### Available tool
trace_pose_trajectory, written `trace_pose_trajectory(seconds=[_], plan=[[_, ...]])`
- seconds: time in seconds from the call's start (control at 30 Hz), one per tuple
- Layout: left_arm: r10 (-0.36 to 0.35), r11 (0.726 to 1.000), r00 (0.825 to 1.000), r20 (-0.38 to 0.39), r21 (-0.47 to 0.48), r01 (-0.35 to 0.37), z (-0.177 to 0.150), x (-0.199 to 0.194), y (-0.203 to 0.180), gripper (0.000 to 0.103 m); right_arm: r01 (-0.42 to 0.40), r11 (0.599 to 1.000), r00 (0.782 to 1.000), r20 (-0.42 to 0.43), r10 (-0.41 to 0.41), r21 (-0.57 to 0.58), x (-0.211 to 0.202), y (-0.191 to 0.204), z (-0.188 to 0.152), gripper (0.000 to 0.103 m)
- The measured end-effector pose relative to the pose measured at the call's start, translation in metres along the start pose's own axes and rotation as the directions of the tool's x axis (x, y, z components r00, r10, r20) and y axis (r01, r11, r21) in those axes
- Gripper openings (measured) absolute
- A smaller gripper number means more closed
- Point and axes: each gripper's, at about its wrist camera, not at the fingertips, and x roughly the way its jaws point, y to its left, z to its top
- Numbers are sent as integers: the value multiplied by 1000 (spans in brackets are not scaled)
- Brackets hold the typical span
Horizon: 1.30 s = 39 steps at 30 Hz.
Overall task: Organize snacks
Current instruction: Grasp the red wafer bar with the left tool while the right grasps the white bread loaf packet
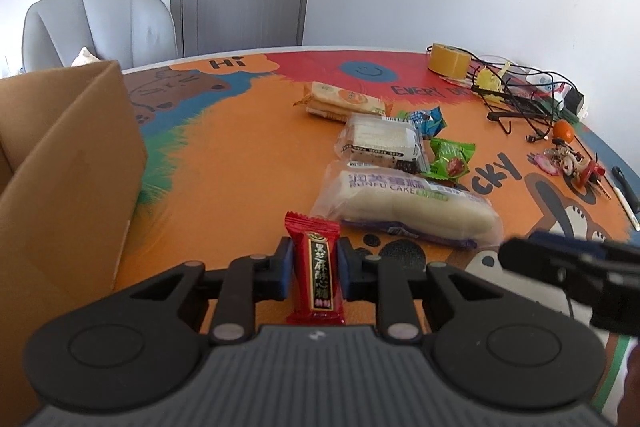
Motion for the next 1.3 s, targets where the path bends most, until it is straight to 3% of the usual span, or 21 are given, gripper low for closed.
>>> trace_pose_trajectory(seconds=[0.2,0.33,0.57,0.77,0.93,1.17,1.3], plan=[[8,1000,1000,17,-17,-8,2,-8,5,22,2,1000,1000,22,-2,-4,19,-1,15,62],[7,1000,1000,8,-29,-7,3,-7,8,22,-26,1000,999,35,26,-17,27,4,21,71],[15,999,1000,-11,-37,-16,3,-3,13,22,-64,997,998,21,65,-38,50,9,24,71],[33,999,999,-32,-37,-34,1,3,18,22,-45,997,999,-4,45,-62,59,13,20,71],[41,999,999,-31,-16,-42,-2,4,15,26,-26,997,998,-51,23,-77,65,16,17,67],[61,998,998,-23,30,-60,-5,5,9,28,-40,998,996,-83,36,-50,61,14,6,40],[64,997,998,-12,46,-64,-7,5,7,28,-33,999,996,-79,30,-35,55,12,3,37]])
